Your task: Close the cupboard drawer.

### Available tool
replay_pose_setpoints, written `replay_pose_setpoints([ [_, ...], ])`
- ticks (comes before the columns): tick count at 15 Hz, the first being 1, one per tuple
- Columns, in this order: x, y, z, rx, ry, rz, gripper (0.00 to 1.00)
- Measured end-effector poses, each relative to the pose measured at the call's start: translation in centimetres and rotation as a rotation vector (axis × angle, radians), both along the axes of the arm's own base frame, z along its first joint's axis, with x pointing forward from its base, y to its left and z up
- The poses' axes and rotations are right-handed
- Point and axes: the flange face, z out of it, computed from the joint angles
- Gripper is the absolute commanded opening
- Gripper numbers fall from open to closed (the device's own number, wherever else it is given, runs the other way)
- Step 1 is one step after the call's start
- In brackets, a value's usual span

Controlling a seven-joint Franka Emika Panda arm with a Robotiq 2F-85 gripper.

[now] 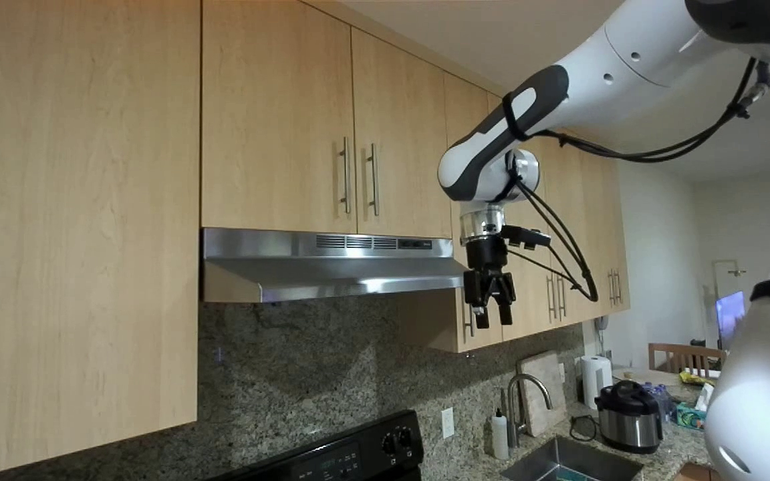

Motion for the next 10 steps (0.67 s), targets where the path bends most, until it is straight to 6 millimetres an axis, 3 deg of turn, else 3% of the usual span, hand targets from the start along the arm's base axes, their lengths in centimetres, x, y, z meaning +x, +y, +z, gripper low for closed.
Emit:
replay_pose_setpoints([
  [10,2.3,3.6,-6.0,-0.157,0.204,0.237,1.0],
])
